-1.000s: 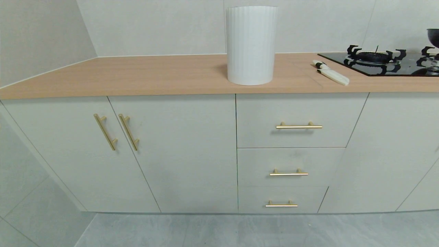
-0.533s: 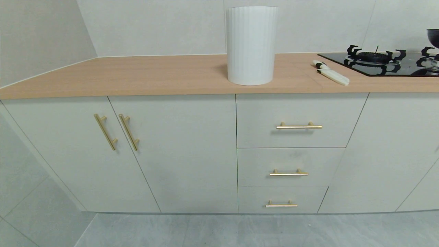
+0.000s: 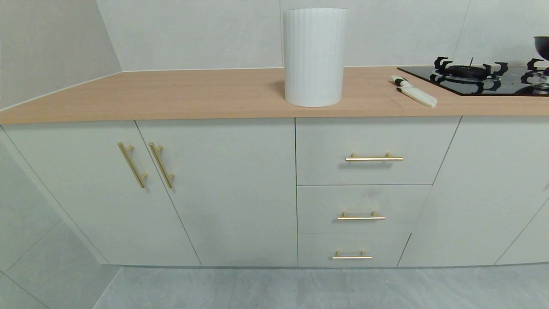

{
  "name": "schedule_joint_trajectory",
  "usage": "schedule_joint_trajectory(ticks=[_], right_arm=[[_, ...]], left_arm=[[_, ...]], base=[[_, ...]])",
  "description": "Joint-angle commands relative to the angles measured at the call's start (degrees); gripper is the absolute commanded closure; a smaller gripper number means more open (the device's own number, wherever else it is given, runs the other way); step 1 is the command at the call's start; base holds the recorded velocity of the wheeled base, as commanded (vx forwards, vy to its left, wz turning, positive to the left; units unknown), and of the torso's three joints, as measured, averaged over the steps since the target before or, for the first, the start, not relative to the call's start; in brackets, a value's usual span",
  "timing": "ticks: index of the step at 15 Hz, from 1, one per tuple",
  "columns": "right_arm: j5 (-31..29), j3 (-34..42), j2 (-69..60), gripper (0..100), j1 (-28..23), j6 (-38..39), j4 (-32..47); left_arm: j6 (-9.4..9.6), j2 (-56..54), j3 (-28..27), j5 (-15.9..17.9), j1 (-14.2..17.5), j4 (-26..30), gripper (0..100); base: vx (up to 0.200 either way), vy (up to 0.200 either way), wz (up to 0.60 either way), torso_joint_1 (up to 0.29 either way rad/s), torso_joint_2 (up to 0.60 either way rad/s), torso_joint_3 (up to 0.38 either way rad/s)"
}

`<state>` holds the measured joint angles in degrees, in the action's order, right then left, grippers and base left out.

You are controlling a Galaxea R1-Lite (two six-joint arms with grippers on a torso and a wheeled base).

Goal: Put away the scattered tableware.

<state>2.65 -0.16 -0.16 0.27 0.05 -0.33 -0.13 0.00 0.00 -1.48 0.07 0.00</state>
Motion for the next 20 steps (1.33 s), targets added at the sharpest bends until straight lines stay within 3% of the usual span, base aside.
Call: schedule_joint_trajectory(ticks=[1, 14, 20], right_arm=[[0.08, 0.16, 0.16, 0, 0.0, -0.05, 0.24], [0.08, 0.16, 0.16, 0, 0.0, -0.05, 0.24], [0.08, 0.16, 0.16, 0, 0.0, -0.05, 0.24]], left_arm=[[-0.04, 0.0, 0.0, -0.02, 0.01, 0.0, 0], [0.31, 0.0, 0.0, -0.02, 0.01, 0.0, 0], [0.05, 0.0, 0.0, -0.02, 0.01, 0.0, 0]], base=[[0.0, 0.0, 0.0, 0.0, 0.0, 0.0], [0.0, 0.0, 0.0, 0.0, 0.0, 0.0], [0.2, 0.0, 0.0, 0.002, 0.0, 0.001]])
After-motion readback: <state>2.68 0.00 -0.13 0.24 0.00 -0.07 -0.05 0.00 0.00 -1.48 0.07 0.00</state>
